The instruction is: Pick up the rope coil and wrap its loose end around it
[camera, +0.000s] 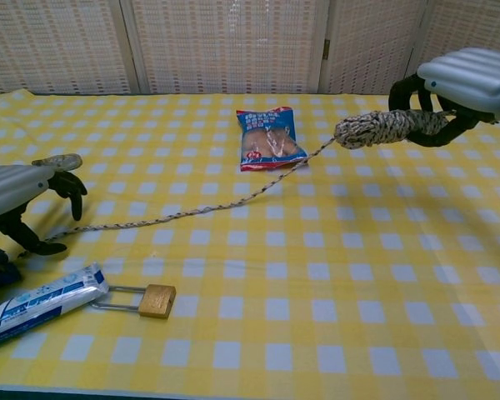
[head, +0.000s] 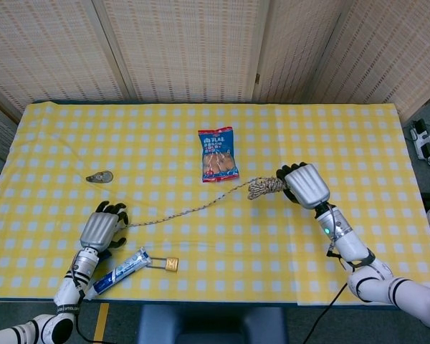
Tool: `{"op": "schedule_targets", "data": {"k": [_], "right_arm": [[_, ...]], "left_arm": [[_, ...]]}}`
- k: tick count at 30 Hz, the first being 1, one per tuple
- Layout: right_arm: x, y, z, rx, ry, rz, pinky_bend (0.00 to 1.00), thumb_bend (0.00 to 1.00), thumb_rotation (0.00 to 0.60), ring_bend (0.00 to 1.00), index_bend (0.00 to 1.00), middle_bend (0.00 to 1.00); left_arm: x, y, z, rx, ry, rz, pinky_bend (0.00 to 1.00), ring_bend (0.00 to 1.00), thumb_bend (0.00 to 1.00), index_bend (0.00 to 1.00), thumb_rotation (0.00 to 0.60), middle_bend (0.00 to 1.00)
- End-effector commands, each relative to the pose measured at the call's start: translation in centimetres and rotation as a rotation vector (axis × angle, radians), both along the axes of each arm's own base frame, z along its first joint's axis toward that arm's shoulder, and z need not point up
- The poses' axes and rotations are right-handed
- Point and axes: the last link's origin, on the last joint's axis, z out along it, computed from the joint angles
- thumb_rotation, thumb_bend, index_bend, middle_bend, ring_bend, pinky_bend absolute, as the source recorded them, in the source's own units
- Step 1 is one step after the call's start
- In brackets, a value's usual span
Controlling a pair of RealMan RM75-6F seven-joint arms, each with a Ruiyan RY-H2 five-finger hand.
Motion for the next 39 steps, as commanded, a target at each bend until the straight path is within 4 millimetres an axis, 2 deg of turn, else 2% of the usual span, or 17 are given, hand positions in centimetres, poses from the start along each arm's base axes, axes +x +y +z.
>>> {"op": "schedule_targets", "data": {"k": [1, 18, 39], "right_arm": [[0.0, 0.0, 0.0, 0.002, 0.0, -0.001, 0.56, 0.58, 0.6, 0.66, 0.74, 0.6], [-0.4, 0.2, -0.2, 0.01, -0.001, -0.008, 0.56, 0.58, 0.6, 0.66, 0.74, 0.61], [-0.7, 0.4, -0.4, 0.015, 0.003, -0.016, 0.56, 0.58, 0.6, 0.66, 0.75, 0.61]], "left_arm": [[-0.3, 0.3, -0.1, 0.011, 0.017, 0.02, 0.16, 0.27, 0.27, 0.49, 0.6, 0.25], [-1.6, 0.7, -0.2, 0.009, 0.025, 0.084, 0.16, 0.27, 0.4, 0.52, 0.6, 0.25], [-2.2, 0.9, -0.6, 0.0, 0.029, 0.112, 0.18, 0.28, 0.45, 0.54, 0.6, 0.25]]}}
